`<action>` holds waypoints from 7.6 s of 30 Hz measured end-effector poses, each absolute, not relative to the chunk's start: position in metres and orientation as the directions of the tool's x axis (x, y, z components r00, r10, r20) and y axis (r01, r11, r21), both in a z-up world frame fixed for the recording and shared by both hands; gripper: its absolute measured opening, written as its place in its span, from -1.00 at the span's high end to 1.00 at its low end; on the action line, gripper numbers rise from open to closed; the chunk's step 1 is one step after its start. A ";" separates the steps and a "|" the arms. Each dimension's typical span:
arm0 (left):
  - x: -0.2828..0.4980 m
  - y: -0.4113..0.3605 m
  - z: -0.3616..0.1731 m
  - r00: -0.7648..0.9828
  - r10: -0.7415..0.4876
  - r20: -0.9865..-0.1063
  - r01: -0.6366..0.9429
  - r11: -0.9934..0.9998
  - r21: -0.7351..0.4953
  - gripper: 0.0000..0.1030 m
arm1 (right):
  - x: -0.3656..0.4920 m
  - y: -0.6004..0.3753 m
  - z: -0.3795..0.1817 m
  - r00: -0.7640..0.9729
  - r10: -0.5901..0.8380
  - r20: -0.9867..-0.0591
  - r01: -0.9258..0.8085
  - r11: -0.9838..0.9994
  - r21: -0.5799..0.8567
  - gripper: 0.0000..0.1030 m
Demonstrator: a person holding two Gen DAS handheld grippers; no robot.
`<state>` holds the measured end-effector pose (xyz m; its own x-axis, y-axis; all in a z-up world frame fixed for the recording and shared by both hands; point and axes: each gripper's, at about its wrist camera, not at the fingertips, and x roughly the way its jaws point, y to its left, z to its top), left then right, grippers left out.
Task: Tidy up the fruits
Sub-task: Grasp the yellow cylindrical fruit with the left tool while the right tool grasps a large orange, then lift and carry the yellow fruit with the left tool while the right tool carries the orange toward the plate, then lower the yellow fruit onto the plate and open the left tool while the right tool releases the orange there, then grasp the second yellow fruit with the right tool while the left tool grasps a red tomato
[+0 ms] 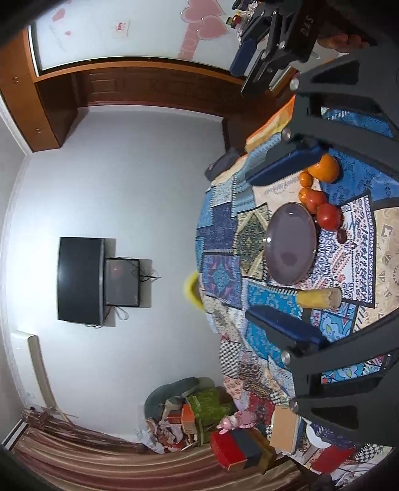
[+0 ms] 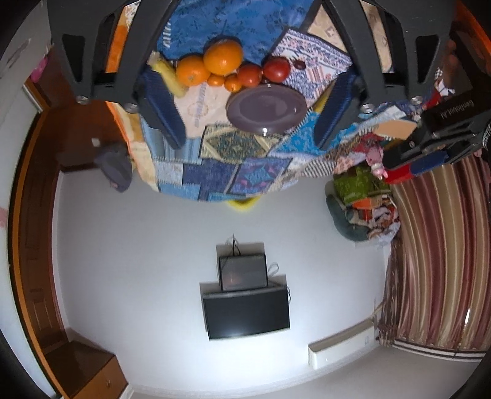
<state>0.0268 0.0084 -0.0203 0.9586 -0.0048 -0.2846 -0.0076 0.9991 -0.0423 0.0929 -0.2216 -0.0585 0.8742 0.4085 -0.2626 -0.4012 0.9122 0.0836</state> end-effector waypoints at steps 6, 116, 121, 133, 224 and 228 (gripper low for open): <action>0.048 0.018 -0.044 0.927 0.012 -0.374 -0.022 0.999 -0.023 -0.25 | 0.117 -0.225 -0.089 0.834 0.378 -0.403 -0.381 0.921 0.075 -0.20; 0.186 0.093 -0.212 0.459 -0.060 -0.886 -0.004 0.998 -0.070 0.25 | 0.246 -0.178 -0.154 0.566 0.454 -0.689 -0.469 0.864 0.184 -0.24; 0.194 0.096 -0.201 0.481 -0.043 -0.876 -0.018 0.998 -0.059 0.25 | 0.252 -0.172 -0.149 0.570 0.456 -0.683 -0.482 0.859 0.172 -0.24; 0.235 0.083 -0.154 0.587 -0.073 -0.807 0.022 0.997 -0.074 0.26 | 0.286 -0.145 -0.147 0.579 0.436 -0.690 -0.501 0.857 0.121 -0.24; 0.213 -0.010 -0.169 0.514 -0.168 -0.841 0.118 0.985 -0.125 -0.43 | 0.251 -0.293 -0.176 0.606 0.175 -0.776 -0.274 0.962 0.003 -0.43; 0.216 -0.016 -0.182 0.483 -0.192 -0.854 0.120 0.981 -0.153 -0.43 | 0.256 -0.302 -0.191 0.577 0.178 -0.797 -0.266 0.964 0.023 -0.33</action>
<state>0.2161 -0.0161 -0.1821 0.4833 -0.1924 -0.8541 0.1202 0.9809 -0.1530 0.2557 -0.3023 -0.1912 0.5769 0.1779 -0.7972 -0.2655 0.9638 0.0229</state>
